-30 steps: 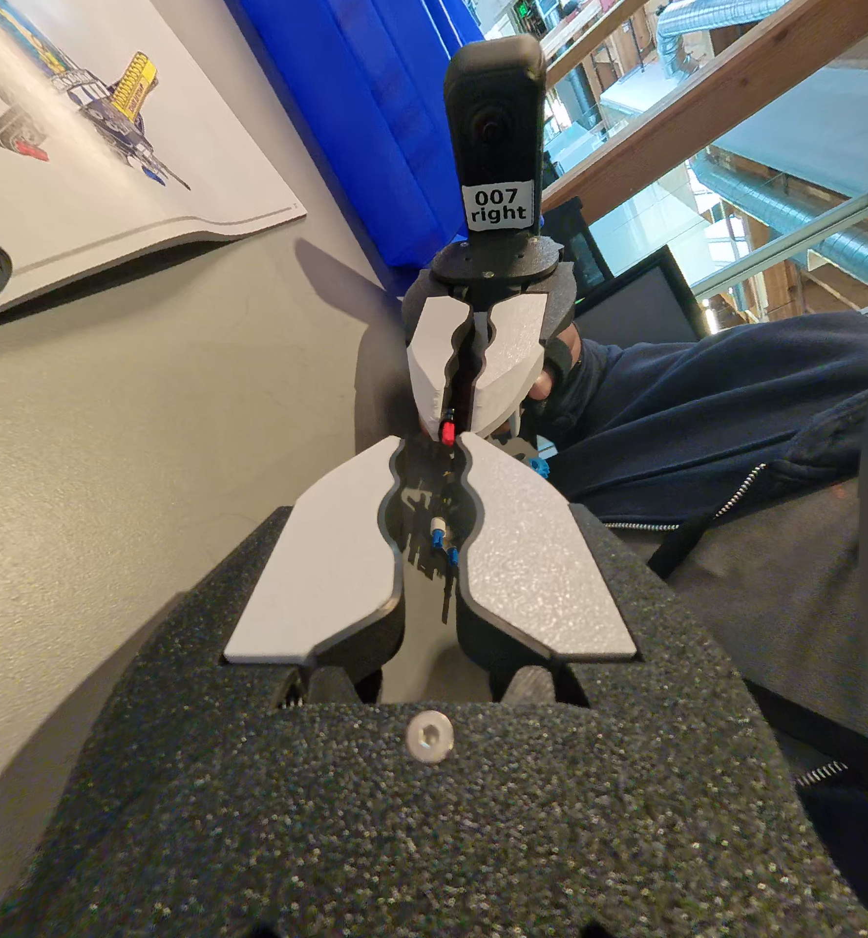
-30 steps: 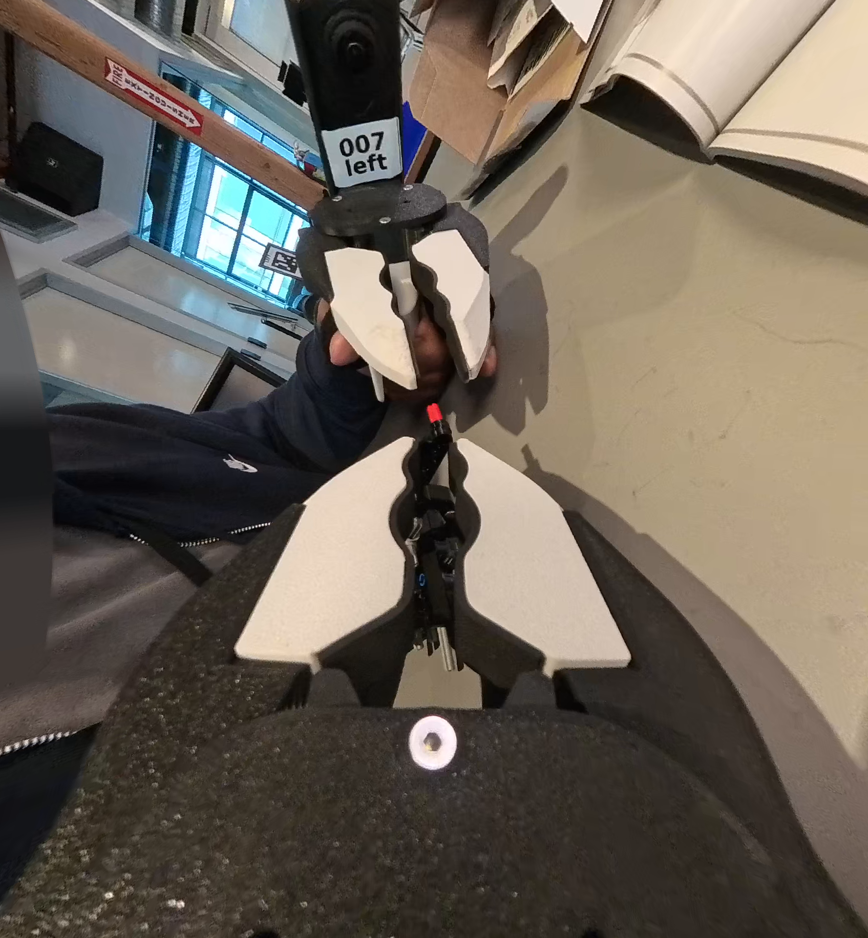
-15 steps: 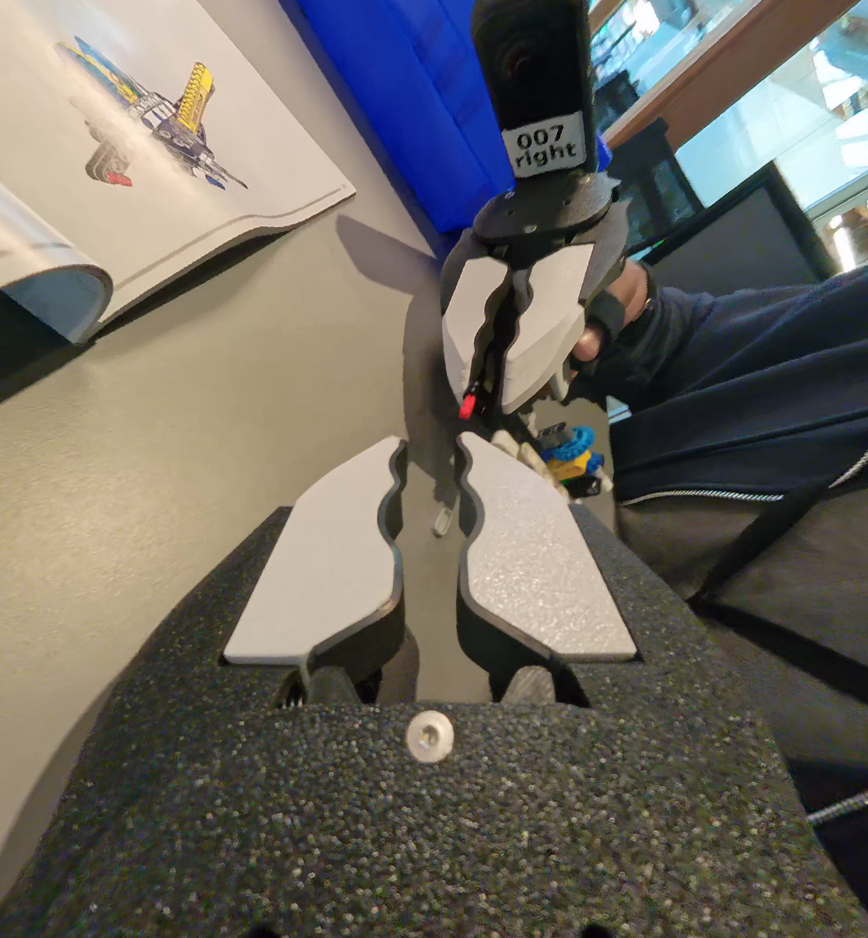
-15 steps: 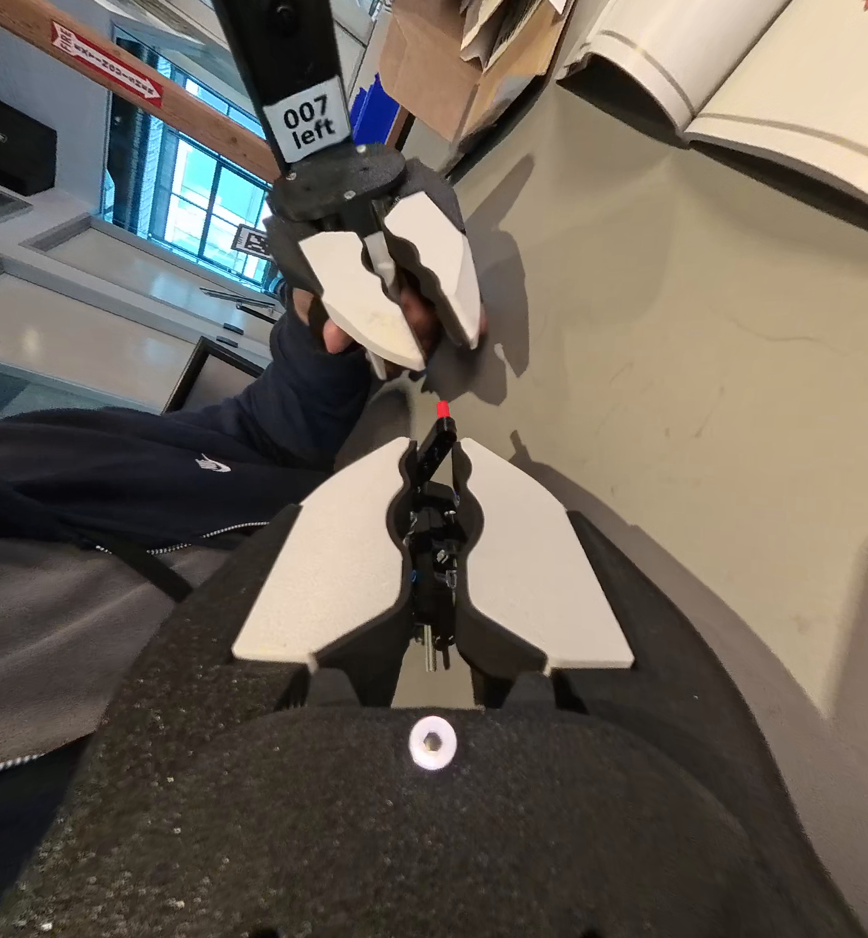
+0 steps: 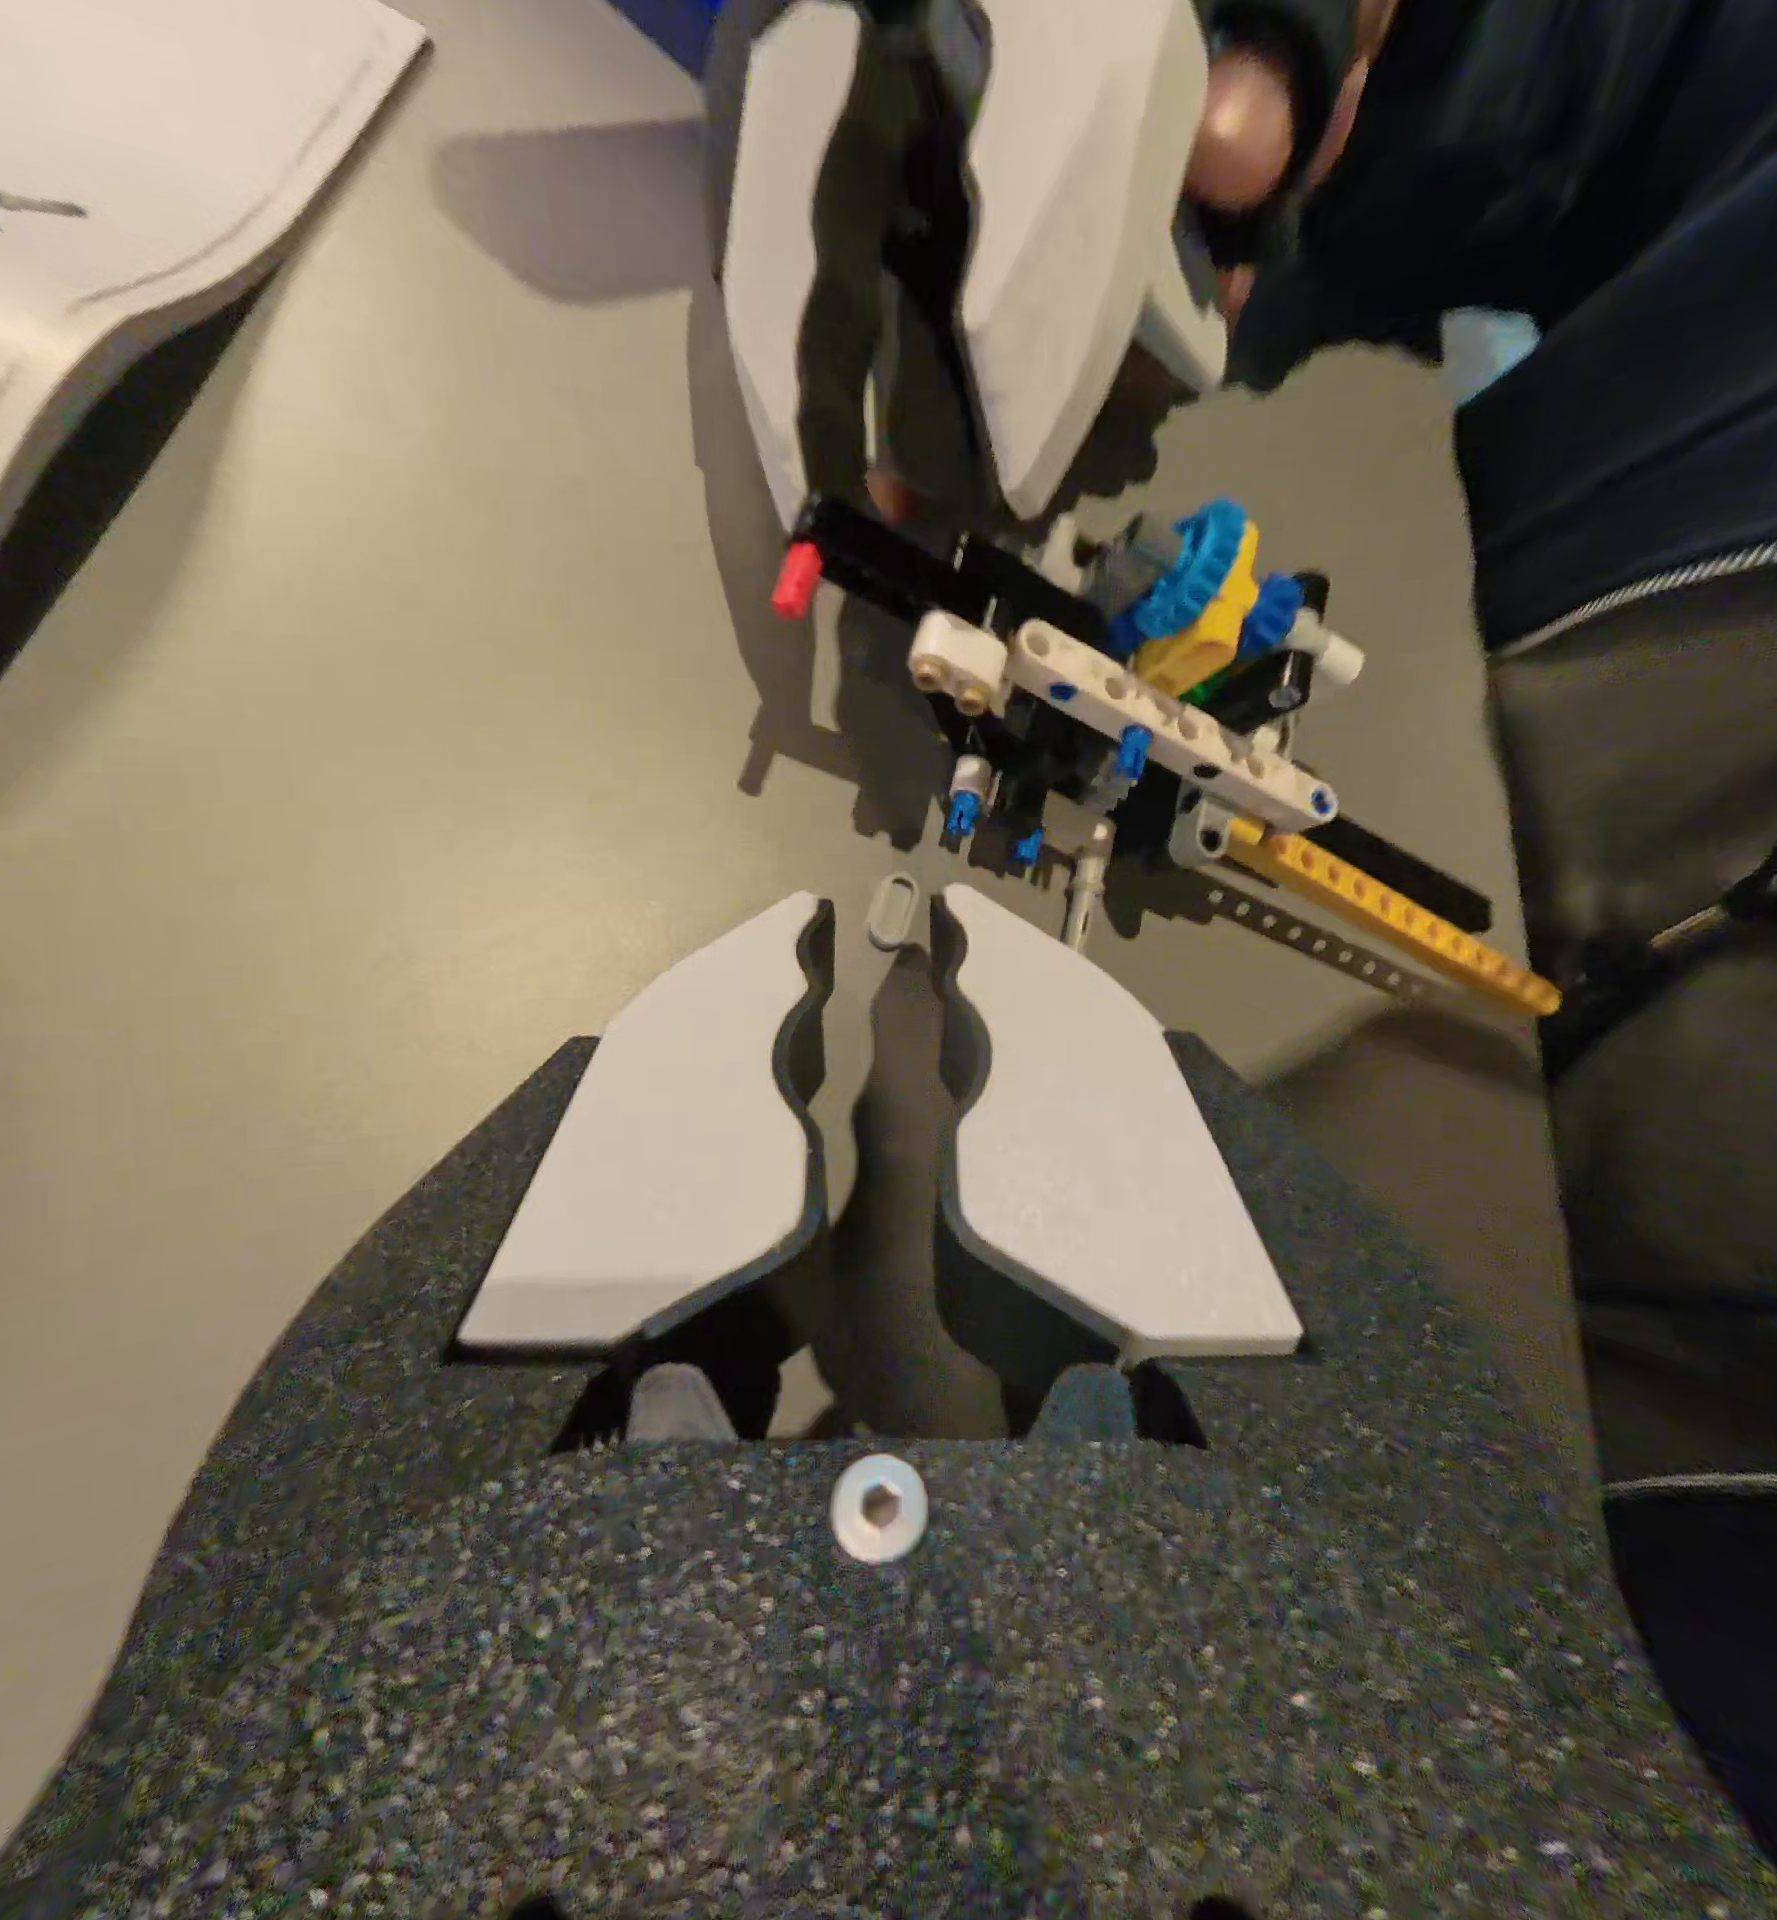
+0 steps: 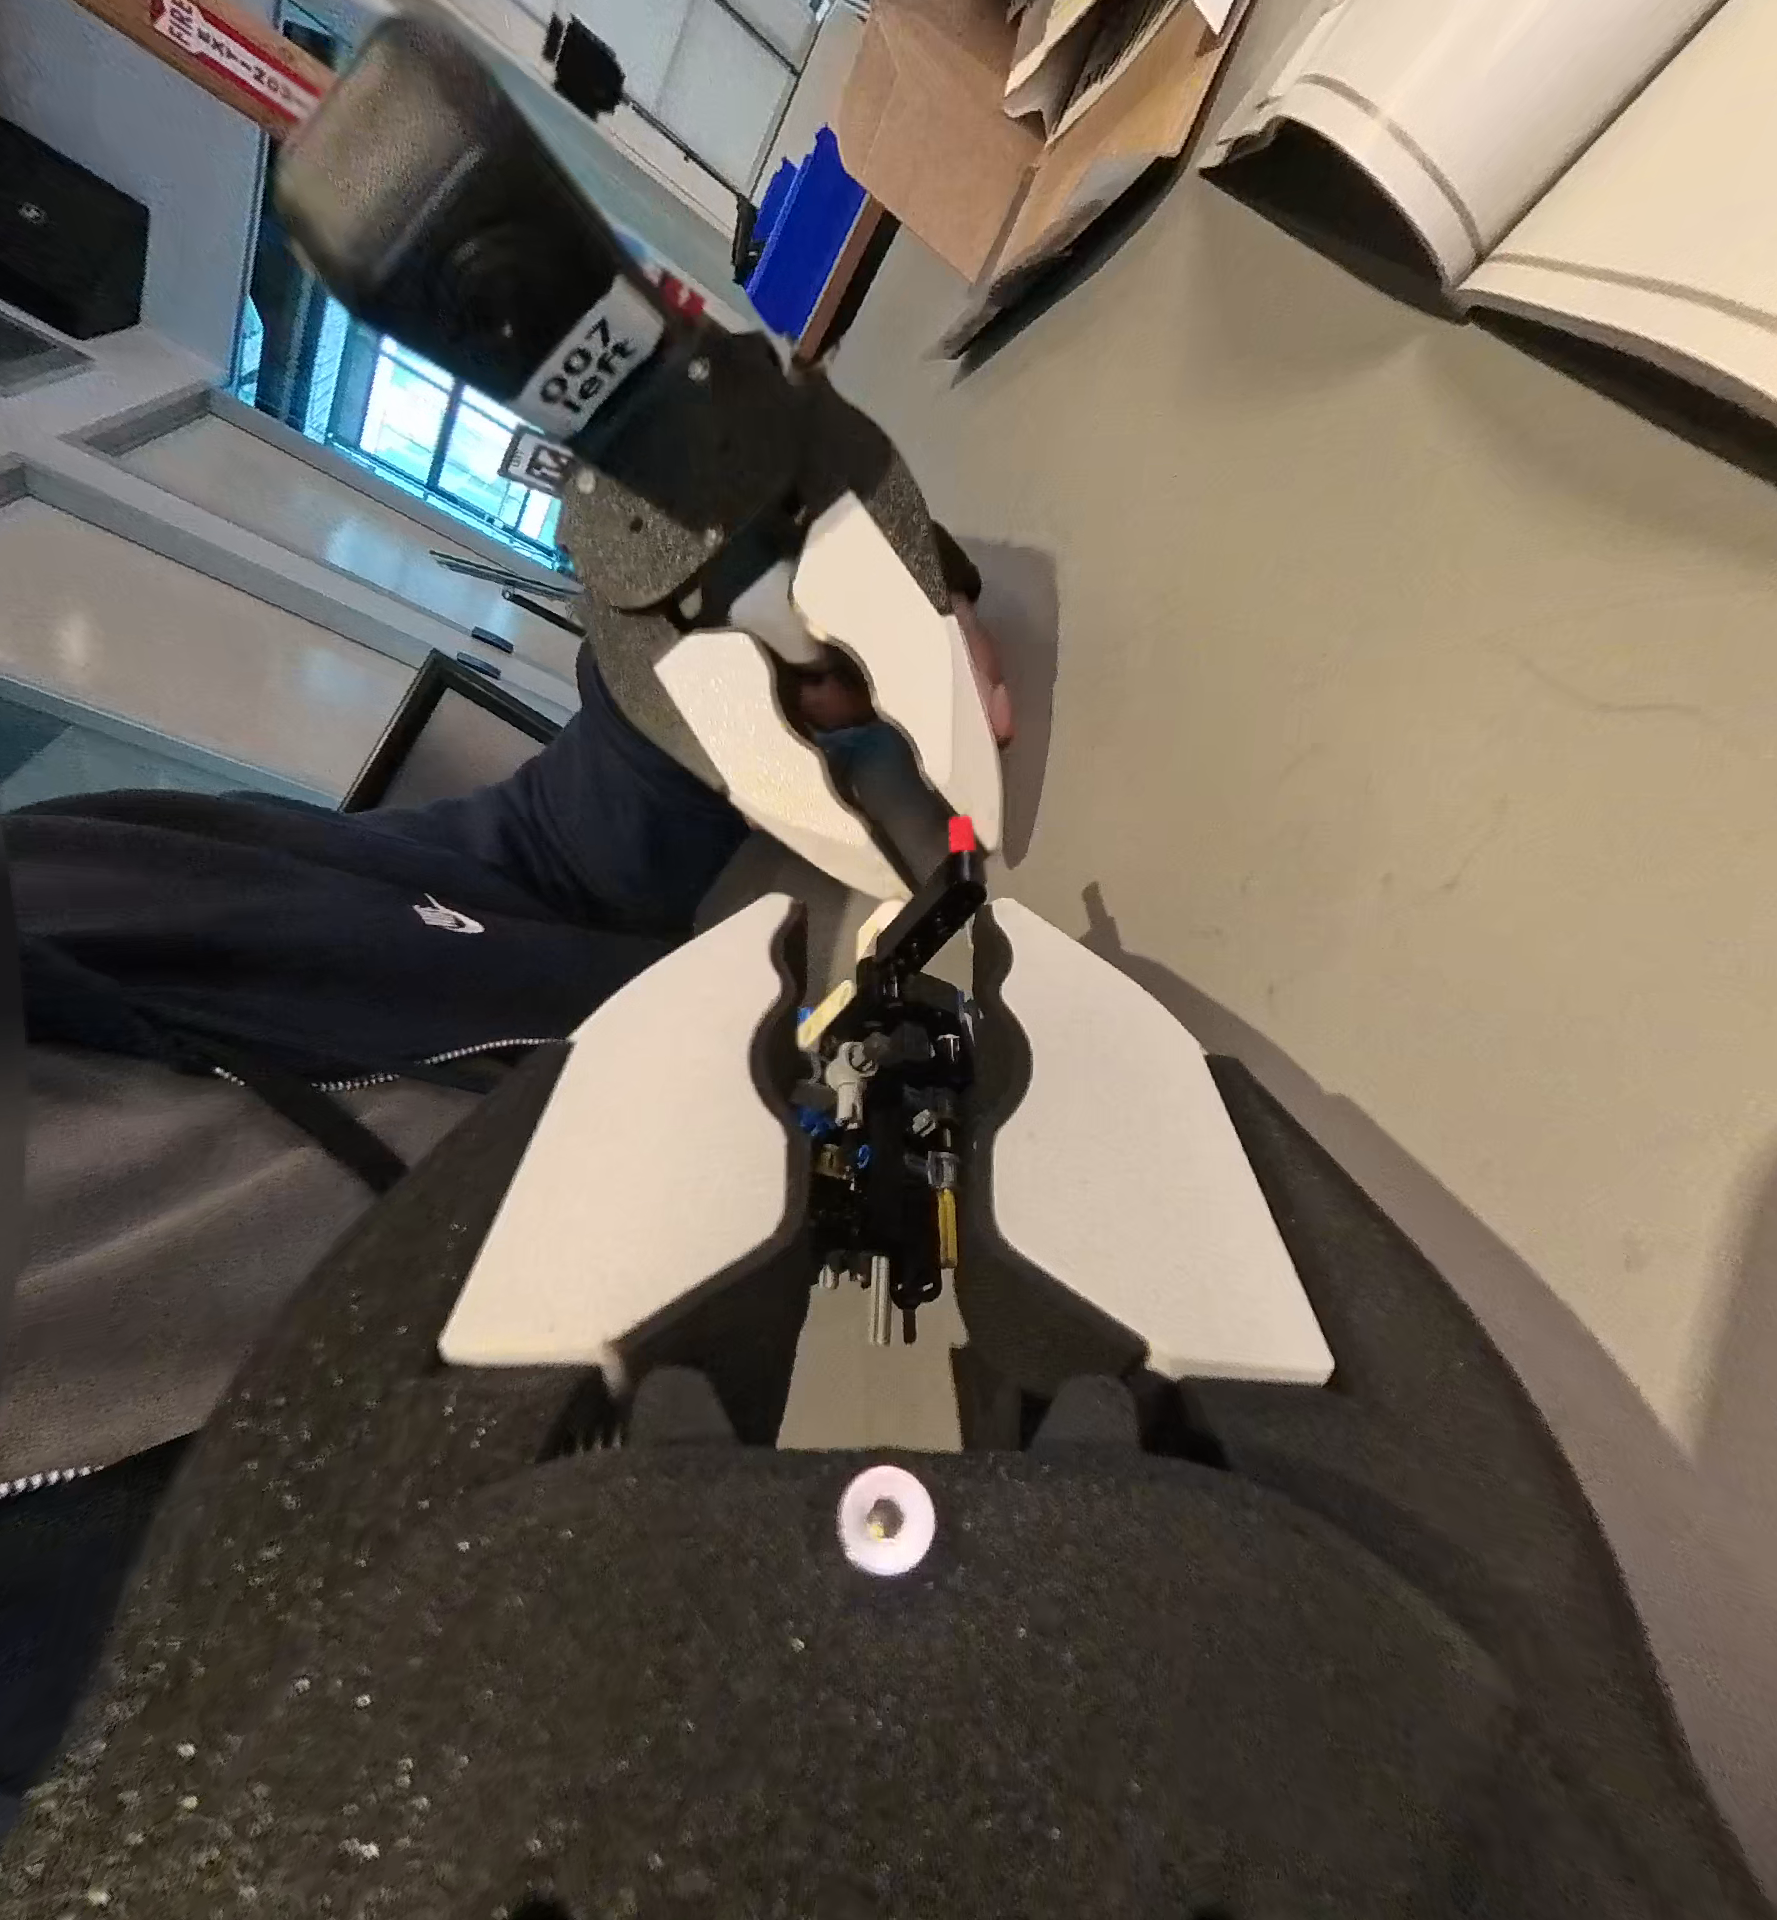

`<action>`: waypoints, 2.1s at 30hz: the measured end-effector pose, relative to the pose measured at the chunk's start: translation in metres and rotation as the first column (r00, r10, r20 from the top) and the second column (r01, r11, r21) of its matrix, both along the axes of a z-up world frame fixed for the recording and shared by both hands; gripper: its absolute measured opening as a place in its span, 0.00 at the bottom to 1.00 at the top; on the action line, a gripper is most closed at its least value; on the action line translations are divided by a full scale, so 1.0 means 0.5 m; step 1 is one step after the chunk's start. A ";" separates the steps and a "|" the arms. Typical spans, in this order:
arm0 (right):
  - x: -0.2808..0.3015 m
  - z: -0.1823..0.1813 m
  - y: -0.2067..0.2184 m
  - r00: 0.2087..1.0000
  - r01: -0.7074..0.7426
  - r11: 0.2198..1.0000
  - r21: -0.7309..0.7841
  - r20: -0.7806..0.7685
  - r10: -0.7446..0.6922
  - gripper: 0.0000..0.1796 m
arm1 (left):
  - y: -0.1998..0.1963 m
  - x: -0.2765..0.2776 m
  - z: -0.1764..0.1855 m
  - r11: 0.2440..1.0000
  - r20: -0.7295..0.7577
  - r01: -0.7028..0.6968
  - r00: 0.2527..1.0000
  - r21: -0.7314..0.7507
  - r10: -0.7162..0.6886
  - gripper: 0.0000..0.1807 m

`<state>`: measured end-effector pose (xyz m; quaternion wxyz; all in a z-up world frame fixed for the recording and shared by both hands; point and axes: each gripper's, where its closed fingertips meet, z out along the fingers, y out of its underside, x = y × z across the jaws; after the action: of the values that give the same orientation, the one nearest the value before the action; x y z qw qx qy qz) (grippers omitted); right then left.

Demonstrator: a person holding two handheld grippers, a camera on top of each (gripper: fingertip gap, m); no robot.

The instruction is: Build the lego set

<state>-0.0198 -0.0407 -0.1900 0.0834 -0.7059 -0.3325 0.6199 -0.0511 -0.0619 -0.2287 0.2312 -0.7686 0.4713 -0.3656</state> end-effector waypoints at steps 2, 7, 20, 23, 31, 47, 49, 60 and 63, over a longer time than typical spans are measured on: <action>0.002 0.001 0.000 1.000 -0.001 1.000 0.010 -0.001 0.001 0.18 | -0.003 0.003 -0.005 0.998 -0.035 0.027 0.999 0.061 -0.025 0.09; 0.007 0.001 0.000 1.000 0.000 0.999 0.034 0.004 0.000 0.20 | -0.005 0.003 -0.017 0.973 -0.115 0.095 0.991 0.209 -0.072 0.08; 0.028 0.014 0.021 0.999 0.043 0.986 0.161 -0.021 -0.041 0.24 | -0.003 0.011 -0.023 0.938 -0.163 0.147 0.982 0.314 -0.099 0.04; 0.036 0.028 0.026 0.998 0.050 0.970 0.238 -0.042 -0.041 0.24 | 0.003 0.009 -0.015 0.952 -0.125 0.112 0.989 0.284 -0.079 0.04; 0.031 0.099 0.015 0.990 0.075 0.849 0.523 -0.142 0.000 0.22 | 0.051 0.019 0.139 0.979 0.378 -0.173 0.918 0.106 0.122 0.04; -0.075 0.192 0.068 0.929 0.365 0.278 0.888 -0.366 -0.049 0.28 | 0.113 -0.015 0.253 0.920 0.801 -0.274 0.462 -0.279 0.381 0.03; -0.083 0.216 0.065 0.902 0.414 0.330 0.848 -0.430 -0.025 0.33 | 0.118 -0.022 0.258 0.917 0.815 -0.286 0.435 -0.278 0.383 0.02; -0.085 0.245 0.112 0.842 0.474 0.598 0.646 -0.531 -0.093 0.35 | 0.134 -0.015 0.218 0.901 0.732 -0.365 0.544 -0.233 0.409 0.00; -0.056 0.245 0.136 0.847 0.484 0.591 0.645 -0.515 -0.132 0.35 | 0.143 -0.034 0.205 0.891 0.694 -0.417 0.589 -0.179 0.415 0.00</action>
<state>-0.0478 0.0272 -0.0674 0.5465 -0.5046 -0.4028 0.5335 -0.0678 0.0095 -0.1265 0.4757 -0.6526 0.1513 -0.5700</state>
